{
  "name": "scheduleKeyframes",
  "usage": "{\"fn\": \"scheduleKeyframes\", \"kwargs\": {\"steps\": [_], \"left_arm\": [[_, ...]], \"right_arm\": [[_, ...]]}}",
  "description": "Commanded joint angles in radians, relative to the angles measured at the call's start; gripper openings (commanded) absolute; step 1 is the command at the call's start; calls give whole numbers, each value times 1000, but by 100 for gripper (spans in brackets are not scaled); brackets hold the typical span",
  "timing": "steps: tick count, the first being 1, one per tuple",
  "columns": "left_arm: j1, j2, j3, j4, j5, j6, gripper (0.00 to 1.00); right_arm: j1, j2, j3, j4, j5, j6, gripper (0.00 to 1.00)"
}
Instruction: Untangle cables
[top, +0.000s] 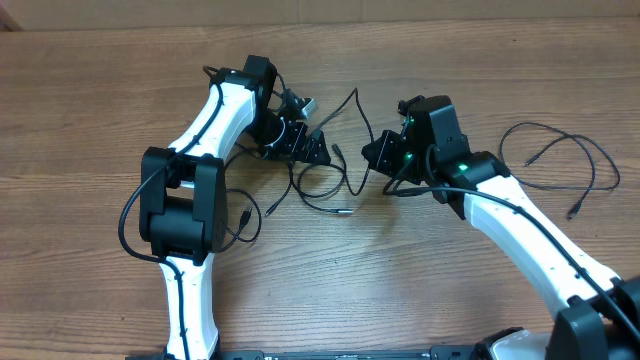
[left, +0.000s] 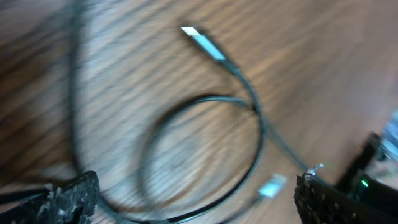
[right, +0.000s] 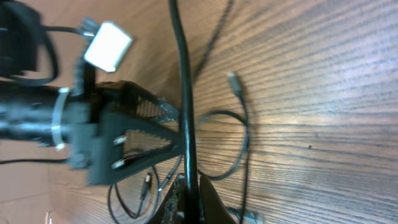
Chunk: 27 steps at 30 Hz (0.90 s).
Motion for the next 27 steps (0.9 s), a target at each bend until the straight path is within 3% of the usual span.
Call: {"fn": "scheduleKeyframes", "kwargs": {"steps": [1, 6, 10, 16, 21, 27], "left_arm": [[-6, 5, 18, 7, -128, -101, 96], [-10, 5, 15, 18, -160, -149, 94], [-16, 5, 7, 32, -238, -198, 83], [-36, 5, -27, 70, -368, -296, 29], [-47, 5, -49, 84, -509, -396, 5], [-47, 5, -49, 87, -511, -400, 6]], "right_arm": [[-4, -58, 38, 3, -9, -29, 4], [-4, -92, 44, 14, -9, -29, 4], [-4, -93, 44, 14, -9, -29, 4], [-4, -104, 45, 80, -10, -36, 4], [-4, -158, 45, 174, -9, -36, 4], [-4, -272, 45, 351, -9, -106, 4]]}}
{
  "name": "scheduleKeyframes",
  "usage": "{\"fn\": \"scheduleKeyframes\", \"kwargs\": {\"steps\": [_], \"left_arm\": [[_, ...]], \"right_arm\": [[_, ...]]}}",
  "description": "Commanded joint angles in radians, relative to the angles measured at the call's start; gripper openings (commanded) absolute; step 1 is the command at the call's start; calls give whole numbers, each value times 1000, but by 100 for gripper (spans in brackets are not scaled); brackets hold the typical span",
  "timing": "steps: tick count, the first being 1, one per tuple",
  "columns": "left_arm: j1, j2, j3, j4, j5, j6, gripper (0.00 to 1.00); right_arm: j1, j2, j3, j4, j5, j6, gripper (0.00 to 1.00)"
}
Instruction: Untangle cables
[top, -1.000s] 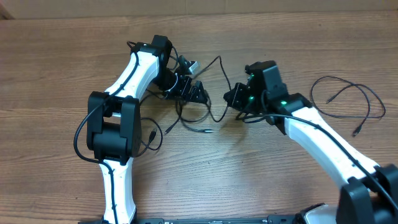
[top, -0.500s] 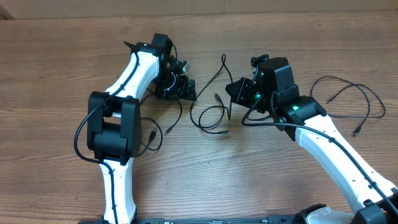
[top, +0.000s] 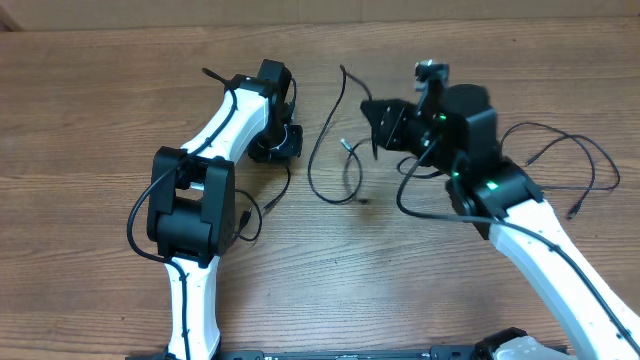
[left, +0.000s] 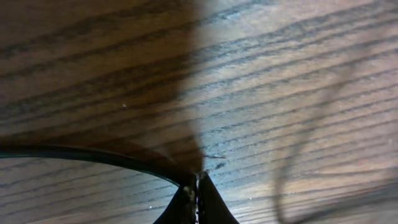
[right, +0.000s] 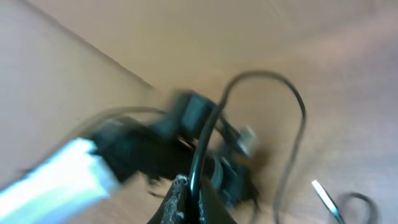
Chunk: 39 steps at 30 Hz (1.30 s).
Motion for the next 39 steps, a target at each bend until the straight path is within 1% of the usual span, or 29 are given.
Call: {"fn": "scheduleKeyframes", "kwargs": {"steps": [1, 5, 10, 14, 20, 21, 25, 30, 34, 39], "left_arm": [[-1, 5, -11, 3, -57, -35, 6], [-1, 5, -11, 3, -57, -35, 6], [-1, 5, -11, 5, -57, -35, 7], [-1, 5, -11, 6, -57, -35, 9], [-1, 5, -11, 6, -57, -35, 10], [-1, 5, -11, 6, -57, -35, 10], [-1, 5, -11, 6, -57, -35, 10], [-1, 5, -11, 6, -57, -35, 11], [-1, 5, -11, 6, -57, -35, 11], [-1, 5, -11, 6, -57, -35, 11]], "right_arm": [[-4, -100, 32, 94, -8, -98, 4], [-4, -174, 32, 208, 21, -192, 4], [-5, -233, 32, 249, 192, -191, 4], [-5, -232, 32, 208, 293, -190, 4], [-5, -175, 31, 58, 356, -185, 4], [-5, -163, 31, 32, 355, -179, 4], [-5, -138, 31, -49, 341, -72, 4], [-5, -169, 31, 27, 186, -69, 4], [-6, -240, 31, 55, 190, -74, 4], [-6, -341, 31, 20, 193, -76, 4]]}}
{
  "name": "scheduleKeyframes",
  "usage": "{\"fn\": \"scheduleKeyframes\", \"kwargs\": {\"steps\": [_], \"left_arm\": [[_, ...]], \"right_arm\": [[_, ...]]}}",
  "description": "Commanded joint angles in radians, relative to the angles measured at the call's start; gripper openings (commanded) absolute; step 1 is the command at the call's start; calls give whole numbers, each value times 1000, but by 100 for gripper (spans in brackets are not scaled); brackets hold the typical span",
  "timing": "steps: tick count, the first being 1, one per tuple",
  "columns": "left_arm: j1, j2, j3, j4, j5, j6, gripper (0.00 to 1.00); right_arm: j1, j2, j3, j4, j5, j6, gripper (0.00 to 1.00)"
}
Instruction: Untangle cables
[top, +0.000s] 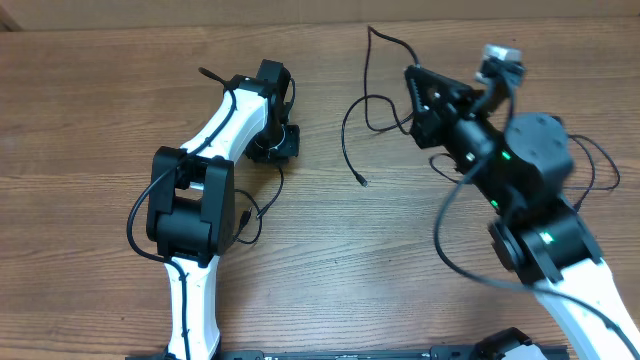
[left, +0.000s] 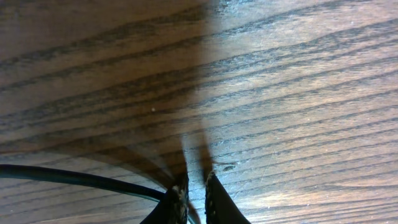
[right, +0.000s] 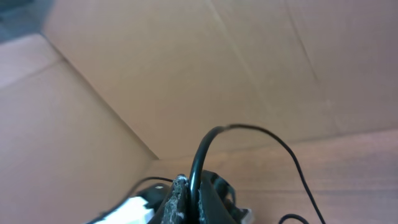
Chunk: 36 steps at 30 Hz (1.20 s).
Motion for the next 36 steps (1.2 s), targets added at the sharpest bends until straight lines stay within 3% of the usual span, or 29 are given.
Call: {"fn": "scheduleKeyframes", "kwargs": {"steps": [1, 9, 18, 27, 36], "left_arm": [[-1, 5, -7, 0, -14, -14, 11], [-1, 5, -7, 0, -14, -14, 11], [-1, 5, -7, 0, -14, -14, 12], [-1, 5, -7, 0, -14, -14, 13], [-1, 5, -7, 3, -14, -13, 15]], "right_arm": [[-3, -90, 25, -24, -10, 2, 4], [-3, -204, 25, -206, -29, 98, 4], [-4, -206, 25, -214, -70, 239, 4], [-4, -255, 97, -216, -256, 241, 4], [-5, -326, 103, -253, -280, 242, 4]]}}
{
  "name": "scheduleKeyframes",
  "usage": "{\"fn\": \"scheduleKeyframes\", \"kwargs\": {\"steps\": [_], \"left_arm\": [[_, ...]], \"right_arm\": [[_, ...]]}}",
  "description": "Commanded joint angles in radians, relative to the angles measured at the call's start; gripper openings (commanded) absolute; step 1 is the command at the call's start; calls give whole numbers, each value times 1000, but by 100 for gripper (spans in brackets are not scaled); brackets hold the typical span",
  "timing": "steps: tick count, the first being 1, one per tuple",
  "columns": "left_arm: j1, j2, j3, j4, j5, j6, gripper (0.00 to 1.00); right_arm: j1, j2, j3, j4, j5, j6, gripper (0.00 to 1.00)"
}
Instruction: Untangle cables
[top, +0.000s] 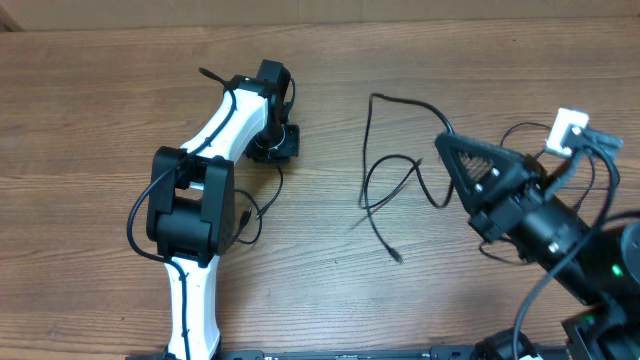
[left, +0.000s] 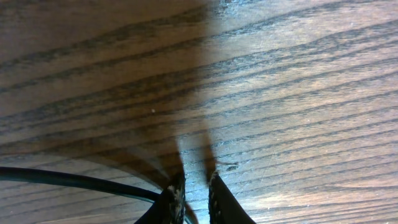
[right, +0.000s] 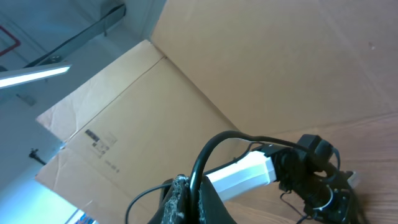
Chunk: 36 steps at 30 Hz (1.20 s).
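Observation:
My right gripper (top: 441, 143) is raised high over the right side, shut on a black cable (top: 368, 190). The cable hangs in loose loops down to its plug end (top: 398, 260). In the right wrist view it arches up out of the shut gripper (right: 189, 186) as a cable loop (right: 211, 149). My left gripper (top: 272, 143) is down on the wood at the far left. In the left wrist view the gripper (left: 194, 190) stands narrowly open. A second black cable (left: 74, 180) runs in behind its left finger and trails toward me as a short cable (top: 273, 183).
A third thin cable (top: 530, 128) loops on the table at the far right, partly hidden by my right arm. Cardboard walls (right: 261, 56) stand behind the table. The left arm's white link (right: 245, 171) shows in the right wrist view.
My right gripper has come from the far centre-right toward the near right, higher up, and the cable's loops went with it. The left fingers stand slightly wider apart.
Both grippers were at the tangle in the middle, the right shut on a cable and the left open over a loop. Then the left was shut on a cable at the far left while the right lifted its own. That cable now hangs apart from the left one.

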Motion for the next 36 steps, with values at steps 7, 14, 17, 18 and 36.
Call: {"fn": "scheduleKeyframes", "kwargs": {"steps": [7, 14, 17, 18, 36], "left_arm": [[-1, 5, -6, 0, -14, -14, 15], [-1, 5, -6, 1, -14, -14, 14], [-1, 5, -6, 2, -14, -14, 15], [-1, 5, -6, 2, -14, -14, 15], [-1, 5, -6, 2, -14, -14, 15]], "right_arm": [[-4, -6, 27, -64, 80, 3, 4], [-4, 27, 26, -201, 291, 3, 4], [-4, 74, 26, -207, 301, 4, 4], [-4, 99, 26, -204, 298, 4, 4], [-56, 633, 26, -24, 84, 31, 4]]}}
